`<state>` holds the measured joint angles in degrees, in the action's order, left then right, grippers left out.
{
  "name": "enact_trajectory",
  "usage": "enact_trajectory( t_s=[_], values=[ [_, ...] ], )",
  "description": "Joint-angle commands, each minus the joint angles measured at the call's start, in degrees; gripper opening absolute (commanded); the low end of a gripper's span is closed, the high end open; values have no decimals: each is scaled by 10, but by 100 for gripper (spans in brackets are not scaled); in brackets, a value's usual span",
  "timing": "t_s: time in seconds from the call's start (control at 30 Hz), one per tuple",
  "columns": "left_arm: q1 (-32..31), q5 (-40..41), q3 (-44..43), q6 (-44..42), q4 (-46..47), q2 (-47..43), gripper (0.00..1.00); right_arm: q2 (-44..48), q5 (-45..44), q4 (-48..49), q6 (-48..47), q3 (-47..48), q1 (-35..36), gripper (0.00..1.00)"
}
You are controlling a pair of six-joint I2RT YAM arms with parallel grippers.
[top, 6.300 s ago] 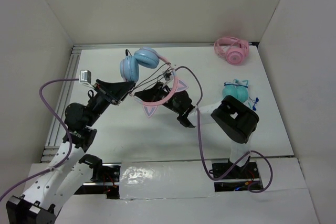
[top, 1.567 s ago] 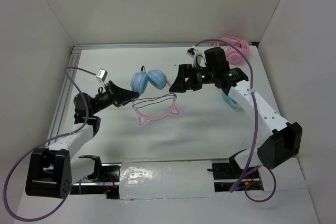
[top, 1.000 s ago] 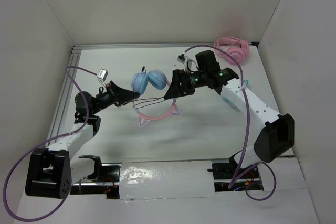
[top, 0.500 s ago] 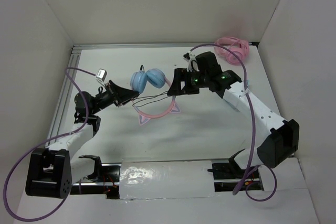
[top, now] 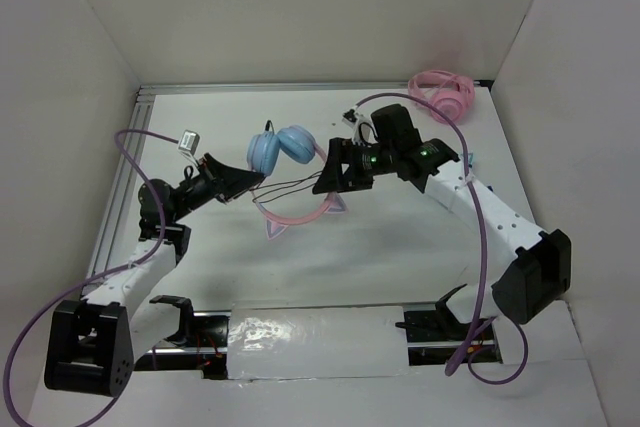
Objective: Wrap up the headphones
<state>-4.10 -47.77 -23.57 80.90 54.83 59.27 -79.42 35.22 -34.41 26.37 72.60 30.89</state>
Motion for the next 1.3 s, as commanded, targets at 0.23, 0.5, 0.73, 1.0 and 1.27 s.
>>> enact_trajectory(
  t_s=[0.23,0.5,0.73,1.0,1.27],
  values=[
    [2,51,14,48,58,-36,0,54,13,65,-61,-30,17,91],
    [-15,141,49,129,76,-40,0,267,-209,192,-55,-168,15,100],
    [-41,202,-2,144,5,-72,0,402,-380,293,-130,-363,29,100],
    [-101,288,-63,107,-103,-130,0,398,-408,580,-209,-517,62,100],
    [-151,345,-105,95,-146,-154,0,361,-355,720,-319,-541,71,100]
  ],
)
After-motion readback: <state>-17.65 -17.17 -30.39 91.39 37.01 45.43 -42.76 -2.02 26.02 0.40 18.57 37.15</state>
